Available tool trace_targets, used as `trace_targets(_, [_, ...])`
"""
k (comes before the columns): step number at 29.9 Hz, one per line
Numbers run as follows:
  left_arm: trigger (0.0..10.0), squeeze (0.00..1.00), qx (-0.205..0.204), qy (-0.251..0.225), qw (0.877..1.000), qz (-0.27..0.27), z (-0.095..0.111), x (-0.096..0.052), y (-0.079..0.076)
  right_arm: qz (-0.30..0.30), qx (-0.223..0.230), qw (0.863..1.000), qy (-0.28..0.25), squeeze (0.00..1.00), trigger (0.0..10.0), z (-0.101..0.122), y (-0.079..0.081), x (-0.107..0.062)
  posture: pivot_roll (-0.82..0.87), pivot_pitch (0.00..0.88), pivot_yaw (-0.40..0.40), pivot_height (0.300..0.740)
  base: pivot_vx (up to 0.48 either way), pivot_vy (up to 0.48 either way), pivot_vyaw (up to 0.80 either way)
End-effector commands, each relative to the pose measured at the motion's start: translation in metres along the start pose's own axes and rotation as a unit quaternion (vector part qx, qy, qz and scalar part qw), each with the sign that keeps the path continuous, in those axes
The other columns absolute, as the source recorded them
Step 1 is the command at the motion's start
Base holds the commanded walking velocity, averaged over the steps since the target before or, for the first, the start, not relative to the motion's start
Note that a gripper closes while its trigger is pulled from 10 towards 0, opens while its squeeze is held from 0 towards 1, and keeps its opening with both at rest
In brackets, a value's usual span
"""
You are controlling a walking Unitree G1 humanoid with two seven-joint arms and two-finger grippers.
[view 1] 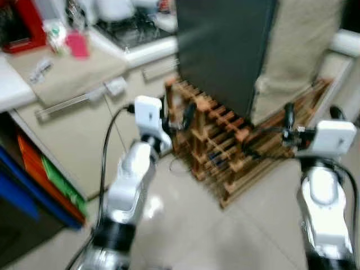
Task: Restocking fridge
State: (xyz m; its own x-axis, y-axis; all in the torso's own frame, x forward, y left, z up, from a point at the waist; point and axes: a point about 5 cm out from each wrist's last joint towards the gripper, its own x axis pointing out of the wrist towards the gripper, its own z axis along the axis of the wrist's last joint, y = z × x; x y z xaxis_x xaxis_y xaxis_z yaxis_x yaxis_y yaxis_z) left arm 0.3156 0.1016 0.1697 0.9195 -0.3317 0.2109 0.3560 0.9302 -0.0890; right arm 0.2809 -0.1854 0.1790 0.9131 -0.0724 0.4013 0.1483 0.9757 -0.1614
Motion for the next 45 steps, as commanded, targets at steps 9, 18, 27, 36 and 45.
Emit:
trace_targets(9, [10.0, 0.0, 0.024, -0.013, 0.996, -0.084, 0.003, 0.004, -0.034, -0.019, -0.011, 1.0, 0.007, 0.0, 10.0, -0.005, -0.013, -0.003, -0.2, 0.039, 0.063, 0.723, 0.277, -0.088, 0.0])
trace_targets(18, [10.0, 0.0, -0.023, -0.003, 0.998, -0.053, 0.0, 0.005, -0.025, -0.017, -0.007, 1.0, 0.008, 0.0, 10.0, -0.005, -0.011, -0.006, -0.2, 0.049, 0.065, 0.723, 0.0, -0.292, 0.0])
trace_targets(27, [10.0, 0.0, -0.065, 0.051, 0.99, 0.116, -0.023, -0.001, 0.024, -0.041, -0.007, 0.999, 0.026, 0.0, 10.0, -0.012, -0.024, -0.012, -0.21, 0.047, 0.066, 0.723, 0.0, -0.454, 0.0])
trace_targets(36, [10.0, 0.0, -0.068, 0.051, 0.991, 0.104, -0.021, 0.005, 0.017, -0.047, -0.011, 0.998, 0.032, 0.0, 10.0, -0.015, -0.026, -0.015, -0.21, 0.037, 0.073, 0.723, 0.0, -0.454, 0.0])
trace_targets(45, [10.0, 0.0, -0.07, 0.054, 0.989, 0.117, -0.022, 0.016, 0.017, -0.04, -0.01, 0.999, 0.024, 0.0, 10.0, -0.012, -0.024, -0.008, -0.21, 0.023, 0.064, 0.723, 0.0, -0.454, 0.0])
